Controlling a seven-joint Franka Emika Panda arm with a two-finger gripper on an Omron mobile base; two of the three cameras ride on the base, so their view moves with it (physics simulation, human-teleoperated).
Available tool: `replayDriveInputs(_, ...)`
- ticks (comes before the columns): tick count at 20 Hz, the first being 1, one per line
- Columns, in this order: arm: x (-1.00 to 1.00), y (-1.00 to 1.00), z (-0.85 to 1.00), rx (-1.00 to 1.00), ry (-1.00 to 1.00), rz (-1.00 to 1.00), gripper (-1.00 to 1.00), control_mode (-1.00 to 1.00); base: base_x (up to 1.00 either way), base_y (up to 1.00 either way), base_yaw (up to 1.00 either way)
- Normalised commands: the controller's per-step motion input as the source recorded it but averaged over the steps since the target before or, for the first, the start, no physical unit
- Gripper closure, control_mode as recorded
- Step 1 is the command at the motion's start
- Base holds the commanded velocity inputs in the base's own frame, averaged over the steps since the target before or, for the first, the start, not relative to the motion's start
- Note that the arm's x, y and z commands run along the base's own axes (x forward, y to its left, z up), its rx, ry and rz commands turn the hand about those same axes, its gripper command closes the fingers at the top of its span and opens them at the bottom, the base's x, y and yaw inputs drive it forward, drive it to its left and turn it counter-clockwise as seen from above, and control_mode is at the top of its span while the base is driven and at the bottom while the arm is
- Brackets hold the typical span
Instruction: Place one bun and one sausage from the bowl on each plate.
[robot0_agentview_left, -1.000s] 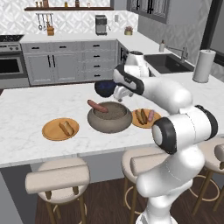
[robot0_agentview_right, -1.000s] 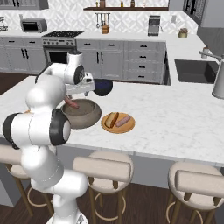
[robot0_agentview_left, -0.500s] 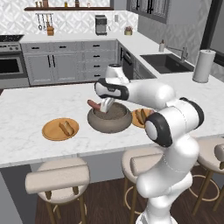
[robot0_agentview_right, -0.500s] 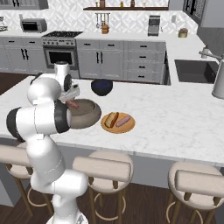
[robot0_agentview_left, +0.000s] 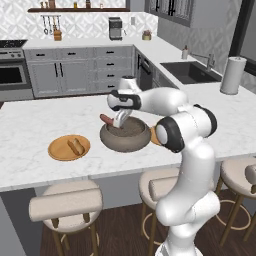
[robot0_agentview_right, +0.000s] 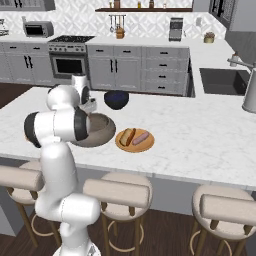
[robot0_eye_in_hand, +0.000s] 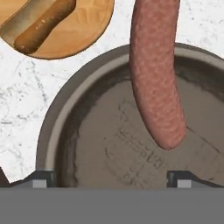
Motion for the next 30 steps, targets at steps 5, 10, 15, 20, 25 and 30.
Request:
replayDriveInputs(5,0.51,0.06,-0.29,-0.04,0.04,0.0,-1.0,-1.0,0.0,0.0,0.0)
replayDriveInputs(10,0.22,0.18,-0.31,-0.08,0.02,0.0,-1.0,-1.0,0.0,0.0,0.0)
replayDriveInputs(15,0.15,0.06,-0.17,-0.04,0.0,0.0,-1.0,-1.0,0.0,0.0,0.0)
replayDriveInputs(20,0.03,0.0,-0.18,-0.02,0.0,0.0,-1.0,-1.0,0.0,0.0,0.0)
replayDriveInputs(25,0.0,0.0,-0.24,-0.01,0.0,0.0,1.0,-1.0,0.0,0.0,0.0)
replayDriveInputs(30,-0.47,-0.01,0.03,0.01,0.0,0.0,1.0,-1.0,0.0,0.0,0.0)
